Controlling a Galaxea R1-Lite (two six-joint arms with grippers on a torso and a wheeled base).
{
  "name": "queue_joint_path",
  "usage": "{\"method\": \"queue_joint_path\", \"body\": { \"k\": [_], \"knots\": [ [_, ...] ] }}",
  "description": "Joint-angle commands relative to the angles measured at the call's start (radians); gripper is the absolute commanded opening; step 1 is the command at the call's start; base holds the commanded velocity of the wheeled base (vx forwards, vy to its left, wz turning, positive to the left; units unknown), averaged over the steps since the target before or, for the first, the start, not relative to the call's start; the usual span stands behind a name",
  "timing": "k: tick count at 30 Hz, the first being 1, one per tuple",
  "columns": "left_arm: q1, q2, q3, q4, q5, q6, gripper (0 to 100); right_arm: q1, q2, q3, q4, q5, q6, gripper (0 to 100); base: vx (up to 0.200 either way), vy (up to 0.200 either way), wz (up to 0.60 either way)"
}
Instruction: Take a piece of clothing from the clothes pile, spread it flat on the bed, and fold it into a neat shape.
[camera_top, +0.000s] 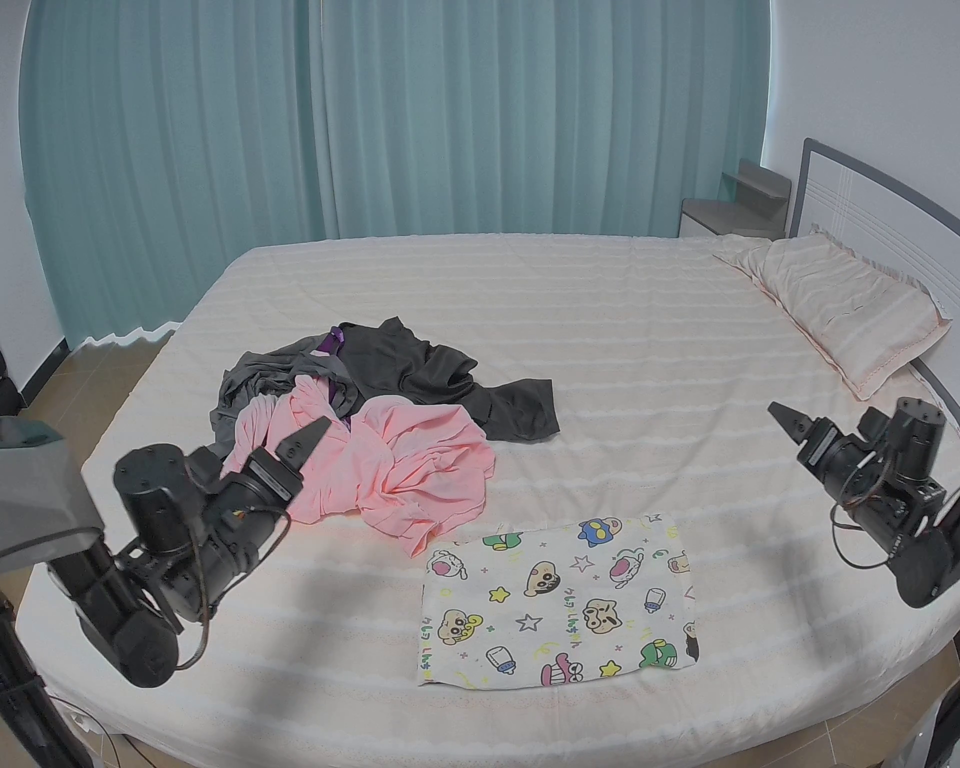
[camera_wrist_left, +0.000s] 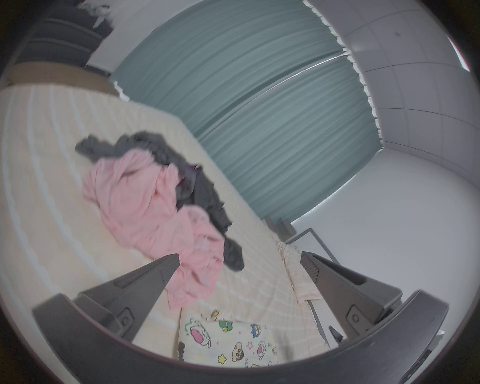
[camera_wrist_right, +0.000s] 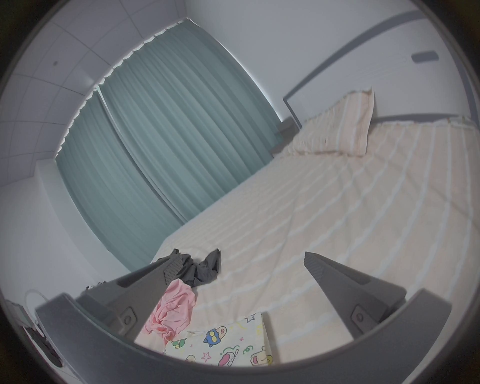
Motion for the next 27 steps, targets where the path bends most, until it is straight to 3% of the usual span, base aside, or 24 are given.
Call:
{"method": "queue_joint_path", "body": {
  "k": [1, 6, 8, 13, 14, 18, 20, 21, 22, 24, 27],
  "knots": [
    [0.054, -0.424, 0.149, 0.062, 0.016, 0.185, 100, -0.031, -0.410, 0.245, -0.010, 0.001, -0.102, 100, 0.000, 0.000, 0.00],
    [0.054, -0.628, 0.192, 0.183, 0.045, 0.248, 100, -0.030, -0.551, 0.337, -0.008, 0.004, -0.147, 100, 0.000, 0.000, 0.00],
    [0.054, -0.797, 0.209, 0.312, 0.094, 0.299, 100, -0.030, -0.648, 0.383, 0.002, 0.004, -0.179, 100, 0.000, 0.000, 0.00],
    [0.054, -1.076, 0.212, 0.550, 0.103, 0.372, 100, -0.030, -0.850, 0.383, 0.183, 0.007, -0.190, 100, 0.000, 0.000, 0.00],
    [0.054, -1.196, 0.206, 0.685, 0.103, 0.406, 100, -0.022, -0.944, 0.383, 0.305, 0.022, -0.204, 100, 0.000, 0.000, 0.00],
    [0.054, -1.435, 0.174, 0.969, 0.106, 0.488, 100, -0.022, -1.169, 0.365, 0.564, 0.087, -0.254, 100, 0.000, 0.000, 0.00],
    [0.054, -1.475, 0.163, 1.035, 0.108, 0.504, 100, -0.022, -1.214, 0.351, 0.630, 0.094, -0.263, 100, 0.000, 0.000, 0.00],
    [0.057, -1.556, 0.143, 1.153, 0.116, 0.543, 100, -0.024, -1.301, 0.311, 0.795, 0.096, -0.279, 100, 0.000, 0.000, 0.00],
    [0.057, -1.567, 0.141, 1.166, 0.117, 0.547, 100, -0.024, -1.312, 0.305, 0.818, 0.096, -0.282, 100, 0.000, 0.000, 0.00],
    [0.062, -1.639, 0.141, 1.246, 0.149, 0.595, 100, -0.034, -1.409, 0.279, 1.009, 0.093, -0.329, 100, 0.000, 0.000, 0.00],
    [0.070, -1.699, 0.145, 1.285, 0.189, 0.633, 100, -0.031, -1.511, 0.274, 1.114, 0.093, -0.394, 100, 0.000, 0.000, 0.00]
  ]
}}
